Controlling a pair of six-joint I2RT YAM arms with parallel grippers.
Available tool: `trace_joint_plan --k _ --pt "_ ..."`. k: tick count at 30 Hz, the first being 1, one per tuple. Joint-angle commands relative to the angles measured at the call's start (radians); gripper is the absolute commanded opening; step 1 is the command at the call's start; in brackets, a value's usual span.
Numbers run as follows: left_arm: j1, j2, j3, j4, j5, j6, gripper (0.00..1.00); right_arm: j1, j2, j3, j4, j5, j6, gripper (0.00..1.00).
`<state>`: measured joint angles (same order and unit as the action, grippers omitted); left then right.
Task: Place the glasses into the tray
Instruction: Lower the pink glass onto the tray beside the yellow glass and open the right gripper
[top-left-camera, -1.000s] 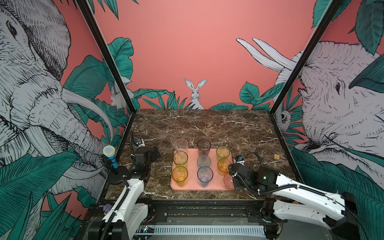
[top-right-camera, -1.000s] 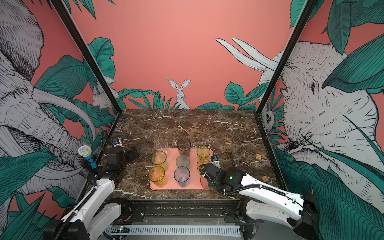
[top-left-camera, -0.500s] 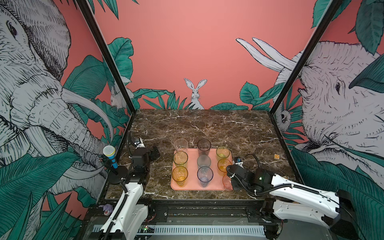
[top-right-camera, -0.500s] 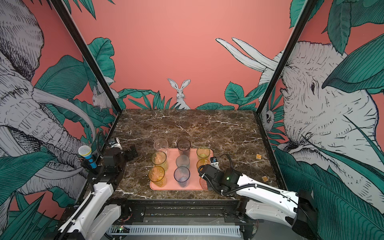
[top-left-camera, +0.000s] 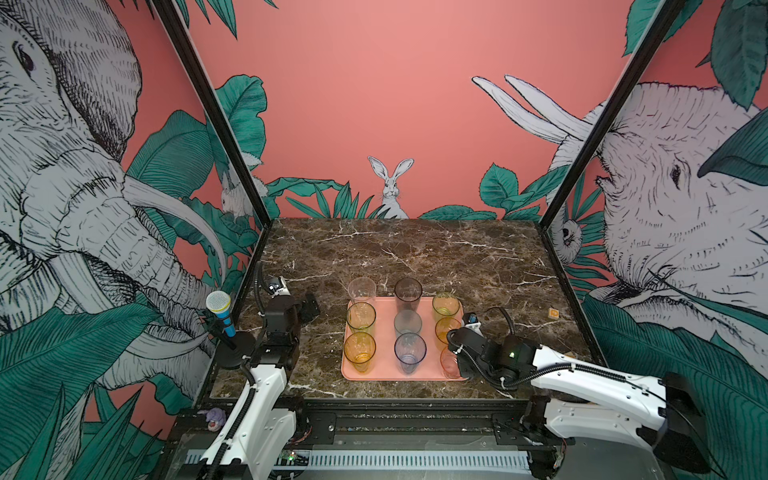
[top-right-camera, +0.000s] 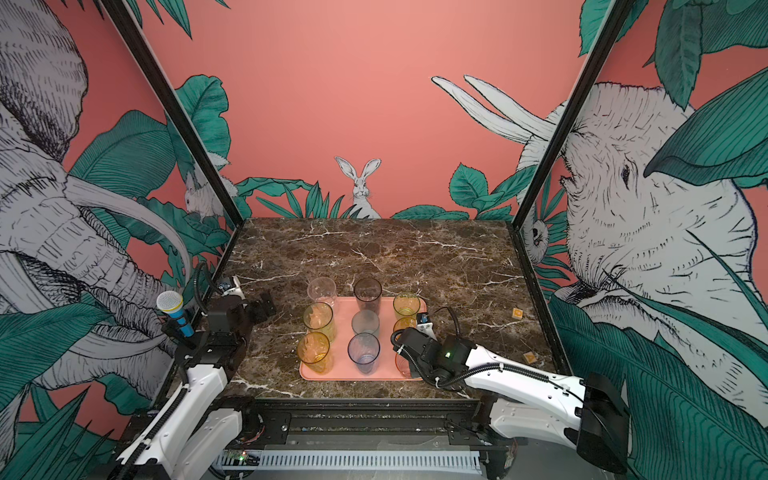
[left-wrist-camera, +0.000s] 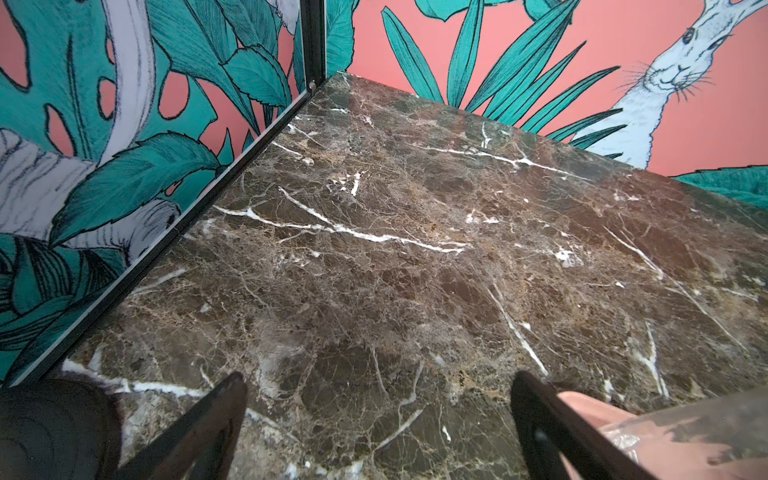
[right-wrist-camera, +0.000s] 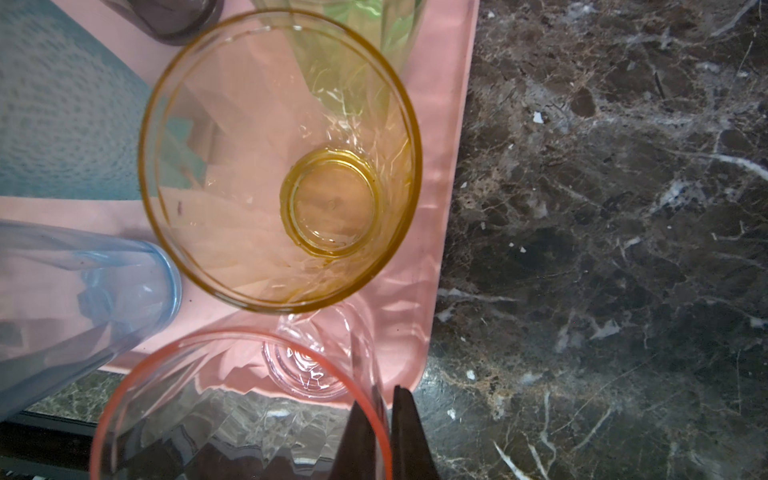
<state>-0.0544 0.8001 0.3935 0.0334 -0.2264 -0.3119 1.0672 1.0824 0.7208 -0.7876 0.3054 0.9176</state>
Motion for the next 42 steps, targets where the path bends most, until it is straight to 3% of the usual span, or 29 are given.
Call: trace_joint_plan --k 1,24,33,42 --pt "-0.001 0.002 -0.014 0.026 -0.012 0.007 0.99 0.005 0.003 0.002 0.012 0.03 0.04 0.0" --pt "-0.001 0.033 -0.03 0.056 -0.028 0.022 0.99 0.002 0.056 0.007 0.038 0.022 0.023 0.0" --pt "-0.001 0.042 -0.023 0.062 -0.028 0.026 0.99 0.001 0.08 0.054 -0.012 0.015 0.02 0.22" --pt "0.0 0.052 -0.023 0.062 -0.027 0.027 0.99 -0.01 0.106 0.119 -0.08 0.003 0.014 0.37"
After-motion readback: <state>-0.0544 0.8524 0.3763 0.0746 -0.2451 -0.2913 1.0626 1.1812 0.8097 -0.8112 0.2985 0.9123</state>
